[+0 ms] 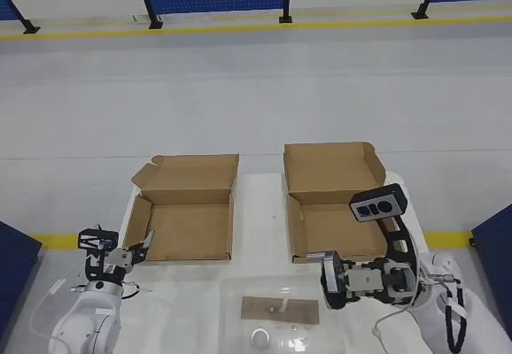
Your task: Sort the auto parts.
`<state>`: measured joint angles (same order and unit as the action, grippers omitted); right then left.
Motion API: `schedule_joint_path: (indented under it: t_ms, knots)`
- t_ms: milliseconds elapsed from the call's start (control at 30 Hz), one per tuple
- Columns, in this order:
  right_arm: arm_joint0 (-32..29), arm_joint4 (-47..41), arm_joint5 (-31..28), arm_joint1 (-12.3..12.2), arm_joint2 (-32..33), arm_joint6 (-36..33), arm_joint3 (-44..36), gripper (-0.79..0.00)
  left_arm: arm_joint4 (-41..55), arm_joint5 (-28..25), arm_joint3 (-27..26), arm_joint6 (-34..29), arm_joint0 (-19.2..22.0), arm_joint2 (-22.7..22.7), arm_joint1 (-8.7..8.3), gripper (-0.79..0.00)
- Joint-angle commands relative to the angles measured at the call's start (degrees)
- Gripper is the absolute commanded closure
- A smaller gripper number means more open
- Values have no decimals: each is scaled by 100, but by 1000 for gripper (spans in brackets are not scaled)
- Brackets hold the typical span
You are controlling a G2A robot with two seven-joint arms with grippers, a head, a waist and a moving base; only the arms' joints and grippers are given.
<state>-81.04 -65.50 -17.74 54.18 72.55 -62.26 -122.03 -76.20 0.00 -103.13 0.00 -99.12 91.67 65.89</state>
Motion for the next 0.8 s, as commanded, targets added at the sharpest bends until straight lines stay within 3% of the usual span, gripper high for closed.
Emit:
schedule_joint_path:
  t_ms: [0,333,767]
  knots:
    - [-26,-319,-89,33,-29,-79,30,0,0,0,0,0,0,0,0,-785]
    - [-119,-1672,-426,209,-113,-514,126,0,0,0,0,0,0,0,0,-785]
    - [-70,-1871,-509,285,-71,-681,124,0,0,0,0,0,0,0,0,-785]
